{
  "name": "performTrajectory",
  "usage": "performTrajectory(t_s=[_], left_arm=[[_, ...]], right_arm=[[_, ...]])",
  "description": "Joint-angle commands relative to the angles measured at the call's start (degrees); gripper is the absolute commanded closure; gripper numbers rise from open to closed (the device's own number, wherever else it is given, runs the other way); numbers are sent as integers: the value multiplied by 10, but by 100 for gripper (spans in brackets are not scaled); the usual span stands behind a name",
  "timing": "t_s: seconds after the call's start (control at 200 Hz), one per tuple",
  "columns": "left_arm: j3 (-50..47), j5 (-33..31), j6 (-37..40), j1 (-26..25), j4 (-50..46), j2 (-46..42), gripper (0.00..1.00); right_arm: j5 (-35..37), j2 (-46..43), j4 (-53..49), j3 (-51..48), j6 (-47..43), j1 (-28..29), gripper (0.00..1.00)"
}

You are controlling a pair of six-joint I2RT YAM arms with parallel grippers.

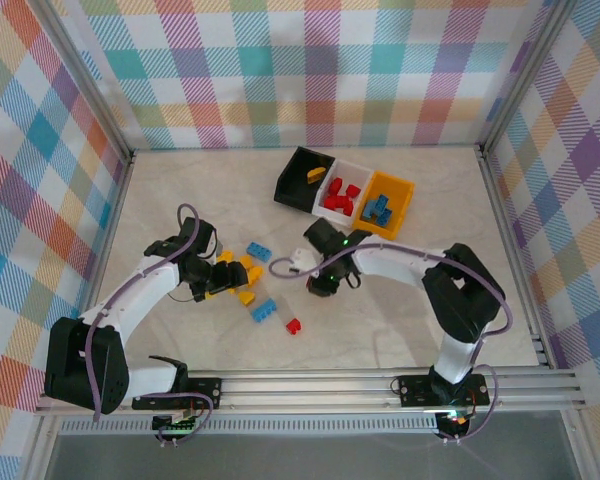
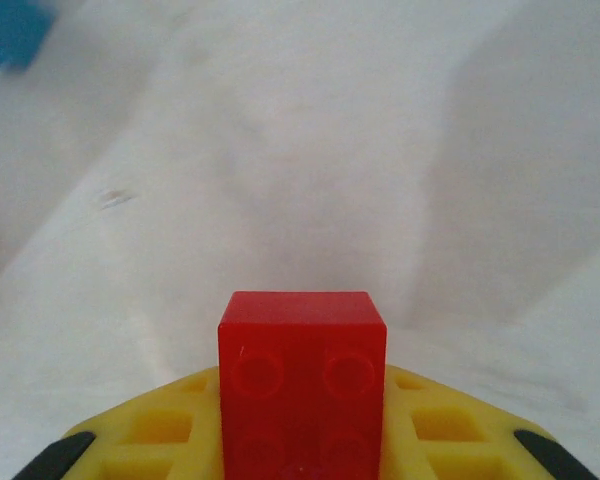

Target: Sort the legos into containers by color

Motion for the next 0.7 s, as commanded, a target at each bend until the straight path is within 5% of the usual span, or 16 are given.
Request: performTrajectory(t_s=[0.0, 0.425, 0.695], left_arm=[[20, 4, 10, 9, -6, 4, 20], [40, -12, 38, 10, -36, 11, 20], [42, -14, 41, 10, -43, 15, 20]], right_arm=[[-28, -17, 8, 64, 50, -63, 71], [-41, 158, -18, 306, 181, -208, 70], [-9, 220, -21, 384, 199, -222, 51]])
